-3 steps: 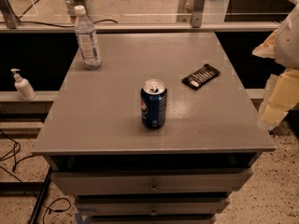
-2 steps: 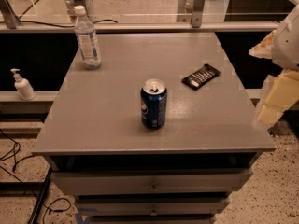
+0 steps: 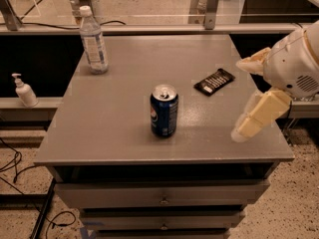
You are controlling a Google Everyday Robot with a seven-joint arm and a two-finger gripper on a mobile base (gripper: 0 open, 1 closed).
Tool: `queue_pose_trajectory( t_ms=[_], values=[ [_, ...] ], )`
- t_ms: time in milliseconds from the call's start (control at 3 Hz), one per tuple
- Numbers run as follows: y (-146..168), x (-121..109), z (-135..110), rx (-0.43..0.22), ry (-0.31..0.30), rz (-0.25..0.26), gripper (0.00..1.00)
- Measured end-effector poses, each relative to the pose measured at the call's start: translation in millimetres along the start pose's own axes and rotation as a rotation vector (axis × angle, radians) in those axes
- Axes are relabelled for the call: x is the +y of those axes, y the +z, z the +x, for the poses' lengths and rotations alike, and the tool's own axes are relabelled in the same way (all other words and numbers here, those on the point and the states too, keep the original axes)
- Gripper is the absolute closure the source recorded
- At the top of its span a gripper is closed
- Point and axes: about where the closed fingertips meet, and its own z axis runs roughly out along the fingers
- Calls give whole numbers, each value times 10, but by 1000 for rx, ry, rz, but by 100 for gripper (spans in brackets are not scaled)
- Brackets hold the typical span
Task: Knock pepsi can over
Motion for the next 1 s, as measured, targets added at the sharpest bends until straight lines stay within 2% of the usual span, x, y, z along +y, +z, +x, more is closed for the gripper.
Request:
queue_pose_trajectory(
  t_ms=[333, 667, 1000],
  values=[
    [245, -25, -299, -212, 27, -22, 0],
    [190, 22, -518, -286, 47, -42, 0],
    [189, 22, -517, -286, 47, -42, 0]
  ],
)
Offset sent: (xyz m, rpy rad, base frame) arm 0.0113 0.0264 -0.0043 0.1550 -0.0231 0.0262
